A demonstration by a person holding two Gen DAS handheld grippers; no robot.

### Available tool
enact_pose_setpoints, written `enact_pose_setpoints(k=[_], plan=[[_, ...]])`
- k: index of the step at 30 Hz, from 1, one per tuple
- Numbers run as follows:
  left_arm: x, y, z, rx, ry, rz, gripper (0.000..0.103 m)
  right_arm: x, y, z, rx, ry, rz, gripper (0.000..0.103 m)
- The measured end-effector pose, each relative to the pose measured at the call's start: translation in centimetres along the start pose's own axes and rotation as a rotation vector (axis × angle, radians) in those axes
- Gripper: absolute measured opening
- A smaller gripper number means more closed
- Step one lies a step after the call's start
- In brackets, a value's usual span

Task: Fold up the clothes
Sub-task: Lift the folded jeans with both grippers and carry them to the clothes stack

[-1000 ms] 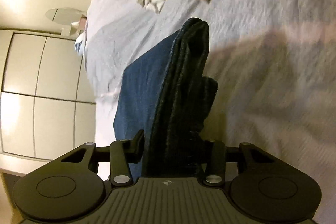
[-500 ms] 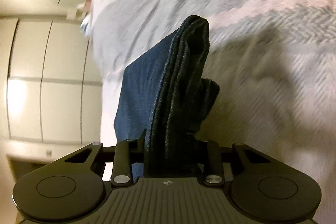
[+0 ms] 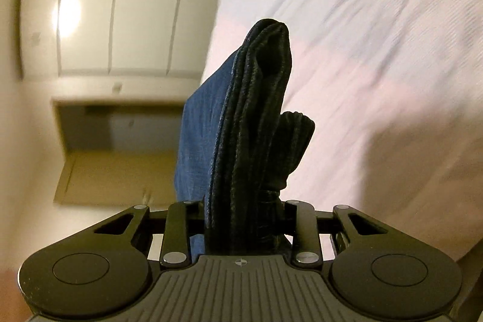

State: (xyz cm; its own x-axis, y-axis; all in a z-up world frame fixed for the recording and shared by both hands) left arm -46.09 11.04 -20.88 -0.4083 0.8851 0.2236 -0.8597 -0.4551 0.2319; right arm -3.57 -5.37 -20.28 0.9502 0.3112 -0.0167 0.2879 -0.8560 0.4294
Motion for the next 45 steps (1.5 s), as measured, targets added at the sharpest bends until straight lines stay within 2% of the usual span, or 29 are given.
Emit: enact_pose_setpoints(k=[5,11,16,21,27,31,35,39,42,45], plan=[[3.4,10.0,0.1,-0.002,0.027,0.212,0.027,-3.1,-5.3,-5.9,0.041,0.119,-0.167,0.031],[8.8,19.9,-3.0,0.007,0.076,0.419,0.027,-8.5,-14.2,-11.4,0.065,0.246,-0.348,0.031],[17.5,27.1,-8.4,0.026,0.124,0.509,0.027,-16.2,-23.0,-14.0,0.051,0.289,-0.449,0.031],[29.1,32.1,-13.0,0.045,0.132,0.513,0.027,-23.1,-33.8,-18.3,0.015,0.306,-0.489,0.031],[43.7,35.0,-15.3,0.039,0.078,0.493,0.027,-27.2,-44.9,-24.4,0.035,0.325,-0.473,0.031],[50.0,35.2,-15.8,0.018,0.031,0.524,0.027,-30.9,-53.8,-30.0,0.071,0.372,-0.475,0.032],[54.6,35.1,-17.8,0.003,-0.002,0.579,0.027,-35.1,-62.6,-33.1,0.100,0.428,-0.499,0.032],[57.0,34.5,-21.5,0.017,0.037,0.608,0.027,-38.0,-70.1,-34.8,0.101,0.490,-0.529,0.032],[57.7,33.9,-24.1,0.039,0.084,0.621,0.027,-38.2,-72.6,-34.4,0.058,0.521,-0.553,0.032],[58.4,33.1,-26.4,0.016,0.117,0.636,0.027,-38.4,-74.6,-34.3,0.053,0.556,-0.554,0.032]])
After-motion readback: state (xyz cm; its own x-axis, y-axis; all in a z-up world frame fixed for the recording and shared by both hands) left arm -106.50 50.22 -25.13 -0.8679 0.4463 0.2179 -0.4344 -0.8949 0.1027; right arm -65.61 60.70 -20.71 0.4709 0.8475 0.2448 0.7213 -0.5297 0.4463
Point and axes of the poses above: each gripper's, at about its wrist camera, not at the fingertips, and y roughly against the way its jaws point, z to its right, x to its top, the point moved 1 cm from there along -y, roughly the way its jaws point, and after that the axes turned 6 degrees about -x, right-handed, at the moved point
